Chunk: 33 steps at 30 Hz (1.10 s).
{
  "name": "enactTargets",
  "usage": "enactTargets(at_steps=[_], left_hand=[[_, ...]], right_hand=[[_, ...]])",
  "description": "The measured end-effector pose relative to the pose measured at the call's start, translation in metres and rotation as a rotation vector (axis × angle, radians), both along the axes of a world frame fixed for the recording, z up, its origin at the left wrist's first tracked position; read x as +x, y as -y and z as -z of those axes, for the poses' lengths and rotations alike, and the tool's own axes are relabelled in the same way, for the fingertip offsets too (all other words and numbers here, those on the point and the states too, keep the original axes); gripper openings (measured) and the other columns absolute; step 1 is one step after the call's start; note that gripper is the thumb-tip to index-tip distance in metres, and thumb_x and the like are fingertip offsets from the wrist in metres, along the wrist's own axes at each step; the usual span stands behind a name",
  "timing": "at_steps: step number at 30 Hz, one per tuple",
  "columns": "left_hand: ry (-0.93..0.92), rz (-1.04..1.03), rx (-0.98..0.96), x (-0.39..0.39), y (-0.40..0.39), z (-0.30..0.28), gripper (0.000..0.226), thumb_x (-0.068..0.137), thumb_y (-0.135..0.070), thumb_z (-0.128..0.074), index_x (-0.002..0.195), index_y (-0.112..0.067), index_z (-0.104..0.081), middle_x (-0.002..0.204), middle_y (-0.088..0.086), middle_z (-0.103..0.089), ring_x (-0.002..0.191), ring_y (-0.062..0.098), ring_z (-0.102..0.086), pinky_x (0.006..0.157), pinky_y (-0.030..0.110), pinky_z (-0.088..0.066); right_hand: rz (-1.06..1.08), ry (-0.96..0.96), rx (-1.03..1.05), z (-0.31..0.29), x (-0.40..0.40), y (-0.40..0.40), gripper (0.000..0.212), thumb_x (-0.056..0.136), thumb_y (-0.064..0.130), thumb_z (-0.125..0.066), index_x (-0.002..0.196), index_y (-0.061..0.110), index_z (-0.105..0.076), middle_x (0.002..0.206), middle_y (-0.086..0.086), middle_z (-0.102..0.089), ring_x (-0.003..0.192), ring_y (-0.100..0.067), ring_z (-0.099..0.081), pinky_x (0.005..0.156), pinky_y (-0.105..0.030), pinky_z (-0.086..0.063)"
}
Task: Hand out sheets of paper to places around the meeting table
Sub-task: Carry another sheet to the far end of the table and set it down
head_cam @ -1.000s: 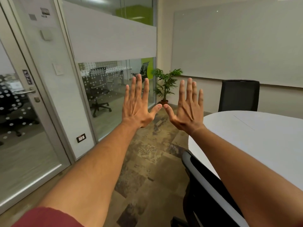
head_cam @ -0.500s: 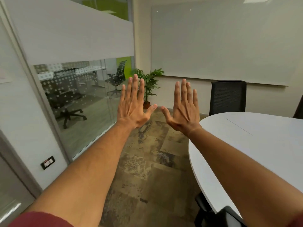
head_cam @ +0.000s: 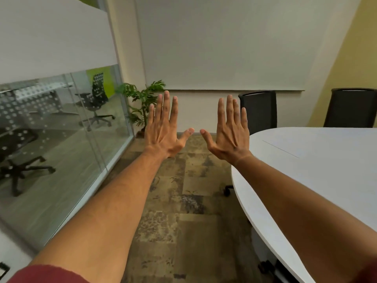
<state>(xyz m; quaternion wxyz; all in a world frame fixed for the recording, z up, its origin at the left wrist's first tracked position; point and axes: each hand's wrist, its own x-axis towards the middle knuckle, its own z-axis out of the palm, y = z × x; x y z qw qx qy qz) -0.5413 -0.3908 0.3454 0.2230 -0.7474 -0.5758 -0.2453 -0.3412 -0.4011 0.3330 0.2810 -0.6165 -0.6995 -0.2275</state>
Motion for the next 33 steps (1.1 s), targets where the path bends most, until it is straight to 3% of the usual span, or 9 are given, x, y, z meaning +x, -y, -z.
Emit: enactTargets(at_steps=[7,19,33], left_hand=[[-0.028,0.121,0.011,0.012,-0.117,0.011,0.099,0.088,-0.073,-0.025,0.154,-0.012,0.019,0.162,0.014,0.022,0.15,0.026,0.021,0.122,0.047,0.005],[-0.036,0.364,-0.021,0.102,-0.318,0.016,0.099,0.087,-0.074,-0.023,0.155,-0.013,0.016,0.163,0.014,0.02,0.15,0.026,0.018,0.122,0.046,0.005],[-0.048,0.842,-0.06,0.261,-0.487,0.038,0.099,0.085,-0.073,-0.017,0.156,-0.009,0.01,0.163,0.016,0.015,0.151,0.029,0.014,0.122,0.047,0.005]], right_hand=[[0.117,-0.034,0.007,0.014,0.011,-0.096,0.097,0.087,0.072,-0.027,0.155,0.01,0.007,0.163,-0.016,0.01,0.15,-0.031,0.009,0.122,-0.049,0.0],[0.323,-0.093,-0.013,0.019,0.075,-0.25,0.099,0.087,0.07,-0.033,0.155,0.009,0.002,0.163,-0.016,0.007,0.151,-0.031,0.008,0.122,-0.049,0.0],[0.813,-0.09,-0.048,0.043,0.182,-0.353,0.101,0.085,0.076,-0.028,0.156,0.011,0.003,0.163,-0.014,0.007,0.151,-0.03,0.008,0.122,-0.047,0.002]])
